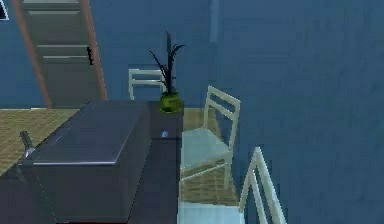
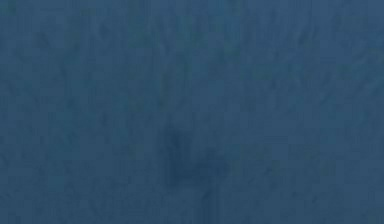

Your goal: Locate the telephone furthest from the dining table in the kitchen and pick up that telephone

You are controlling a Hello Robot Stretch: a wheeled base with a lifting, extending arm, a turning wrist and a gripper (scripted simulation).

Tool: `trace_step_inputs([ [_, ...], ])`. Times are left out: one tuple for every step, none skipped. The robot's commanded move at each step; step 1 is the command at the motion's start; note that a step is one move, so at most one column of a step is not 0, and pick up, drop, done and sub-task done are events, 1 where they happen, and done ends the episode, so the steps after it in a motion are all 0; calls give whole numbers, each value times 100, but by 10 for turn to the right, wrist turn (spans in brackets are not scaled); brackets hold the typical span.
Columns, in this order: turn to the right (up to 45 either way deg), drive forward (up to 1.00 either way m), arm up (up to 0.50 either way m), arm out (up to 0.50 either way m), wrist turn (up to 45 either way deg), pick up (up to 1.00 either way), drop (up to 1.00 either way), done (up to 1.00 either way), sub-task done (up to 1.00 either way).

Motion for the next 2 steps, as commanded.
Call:
trace_step_inputs([
  [420, 0, 0, 0, 0, 0, 0, 0, 0],
  [0, 5, 0, 0, 0, 0, 0, 0, 0],
])
